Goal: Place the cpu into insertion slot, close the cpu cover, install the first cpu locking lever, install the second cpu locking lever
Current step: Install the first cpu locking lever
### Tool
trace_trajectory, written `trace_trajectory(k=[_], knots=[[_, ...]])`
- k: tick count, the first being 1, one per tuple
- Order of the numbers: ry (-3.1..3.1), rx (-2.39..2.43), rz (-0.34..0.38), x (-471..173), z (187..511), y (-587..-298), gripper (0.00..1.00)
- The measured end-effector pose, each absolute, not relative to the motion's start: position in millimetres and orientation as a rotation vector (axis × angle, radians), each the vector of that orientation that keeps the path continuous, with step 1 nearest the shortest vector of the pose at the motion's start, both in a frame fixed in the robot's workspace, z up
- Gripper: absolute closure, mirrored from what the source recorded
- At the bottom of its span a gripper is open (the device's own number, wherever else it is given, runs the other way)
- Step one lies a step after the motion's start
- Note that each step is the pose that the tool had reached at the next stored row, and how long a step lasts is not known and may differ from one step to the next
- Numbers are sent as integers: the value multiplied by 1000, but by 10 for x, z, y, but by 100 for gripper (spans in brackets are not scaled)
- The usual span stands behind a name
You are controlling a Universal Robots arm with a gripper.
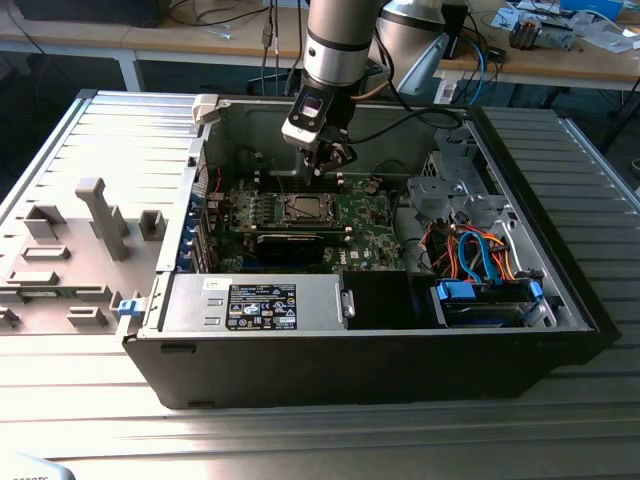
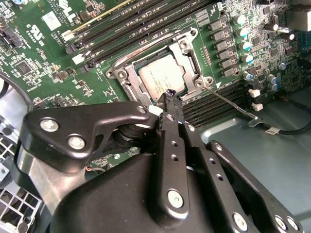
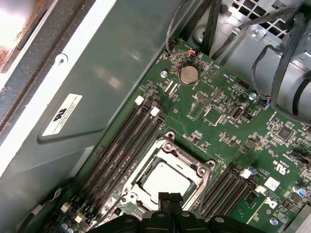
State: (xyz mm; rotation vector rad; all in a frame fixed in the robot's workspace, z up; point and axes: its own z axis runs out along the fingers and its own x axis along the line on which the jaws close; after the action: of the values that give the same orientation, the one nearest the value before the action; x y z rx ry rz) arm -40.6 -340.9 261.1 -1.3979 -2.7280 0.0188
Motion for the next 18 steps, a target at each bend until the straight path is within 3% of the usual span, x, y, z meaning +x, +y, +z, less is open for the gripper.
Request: trace_trajectory(k=[18], knots=[[-2738, -1376, 15, -405, 2609, -3409, 89]])
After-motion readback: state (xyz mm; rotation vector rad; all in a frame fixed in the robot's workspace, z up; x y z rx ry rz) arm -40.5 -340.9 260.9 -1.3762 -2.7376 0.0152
